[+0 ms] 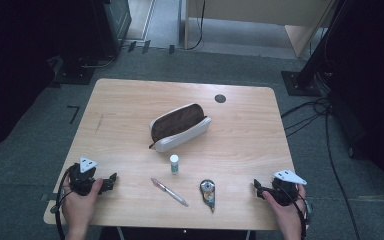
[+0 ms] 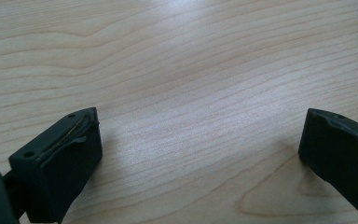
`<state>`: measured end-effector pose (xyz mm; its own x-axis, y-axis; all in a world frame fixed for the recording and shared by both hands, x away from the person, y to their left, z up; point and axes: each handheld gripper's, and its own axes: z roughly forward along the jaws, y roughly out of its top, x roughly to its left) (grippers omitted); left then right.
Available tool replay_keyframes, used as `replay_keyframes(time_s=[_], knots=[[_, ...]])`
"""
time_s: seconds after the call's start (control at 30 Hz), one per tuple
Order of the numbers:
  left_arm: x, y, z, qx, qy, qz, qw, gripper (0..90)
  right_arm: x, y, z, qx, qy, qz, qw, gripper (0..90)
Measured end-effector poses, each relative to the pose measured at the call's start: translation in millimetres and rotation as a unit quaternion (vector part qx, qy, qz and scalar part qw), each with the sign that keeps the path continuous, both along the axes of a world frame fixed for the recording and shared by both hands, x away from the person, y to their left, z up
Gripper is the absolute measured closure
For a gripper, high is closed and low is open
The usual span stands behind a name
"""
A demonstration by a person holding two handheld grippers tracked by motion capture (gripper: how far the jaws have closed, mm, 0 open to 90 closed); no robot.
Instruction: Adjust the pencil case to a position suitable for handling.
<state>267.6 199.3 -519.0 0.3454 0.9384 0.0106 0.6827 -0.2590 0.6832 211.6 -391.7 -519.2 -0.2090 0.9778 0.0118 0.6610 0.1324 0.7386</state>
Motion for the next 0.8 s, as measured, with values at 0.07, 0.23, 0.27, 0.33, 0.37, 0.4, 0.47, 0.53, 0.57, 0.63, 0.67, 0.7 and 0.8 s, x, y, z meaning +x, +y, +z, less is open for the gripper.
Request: replay_keyframes(time_s=[0.07, 0.23, 0.27, 0.33, 0.37, 0.4, 0.47, 0.53, 0.57, 0.63, 0.67, 0.7, 0.8], knots=[[0.4, 0.0, 0.0, 0.001, 0.000, -0.002, 1.0000, 0.0, 0.6, 0.5, 7.9, 0.010, -0.011, 0.002, 0.9999, 14.9], [0.9, -0.8, 0.1, 0.001, 0.000, -0.003, 1.0000, 0.0, 6.8, 7.8, 31.4, 0.024, -0.039, 0.026, 0.9986, 17.9], [0.9, -0.8, 0.0, 0.001, 0.000, -0.003, 1.0000, 0.0, 8.5, 9.7, 34.8, 0.022, -0.042, 0.032, 0.9984, 17.9], [1.1, -1.1, 0.0, 0.000, 0.001, -0.003, 1.0000, 0.0, 12.8, 16.8, 45.4, 0.018, -0.047, 0.051, 0.9974, 17.9], [1.4, -1.2, 0.0, 0.000, 0.001, -0.003, 1.0000, 0.0, 14.8, 20.0, 50.0, 0.016, -0.048, 0.058, 0.9970, 17.9], [1.7, -1.5, -0.1, -0.001, 0.000, -0.004, 1.0000, 0.0, 16.8, 23.2, 54.4, 0.013, -0.049, 0.066, 0.9965, 17.9], [1.8, -1.6, 0.0, 0.000, 0.000, -0.004, 1.0000, 0.0, 21.5, 29.5, 62.2, 0.010, -0.053, 0.079, 0.9954, 17.9], [1.7, -1.7, -0.1, 0.000, 0.000, -0.004, 1.0000, 0.0, 26.2, 35.6, 69.2, 0.009, -0.058, 0.092, 0.9941, 17.9], [1.7, -1.6, 0.0, 0.000, 0.000, -0.006, 1.0000, 0.0, 28.8, 38.7, 72.3, 0.010, -0.060, 0.098, 0.9933, 17.8], [1.7, -1.6, 0.0, 0.001, 0.000, -0.007, 1.0000, 0.0, 33.8, 44.9, 77.8, 0.011, -0.067, 0.109, 0.9918, 17.7], [1.7, -1.6, 0.0, 0.001, 0.000, -0.007, 1.0000, 0.0, 36.2, 48.2, 80.5, 0.013, -0.067, 0.114, 0.9912, 17.8], [1.6, -1.6, 0.1, 0.001, 0.001, -0.008, 1.0000, 0.0, 38.9, 51.3, 82.9, 0.016, -0.068, 0.122, 0.9901, 17.8], [1.6, -1.6, 0.1, 0.001, 0.001, -0.008, 1.0000, 0.0, 46.0, 62.3, 90.4, 0.020, -0.073, 0.142, 0.9870, 17.5]])
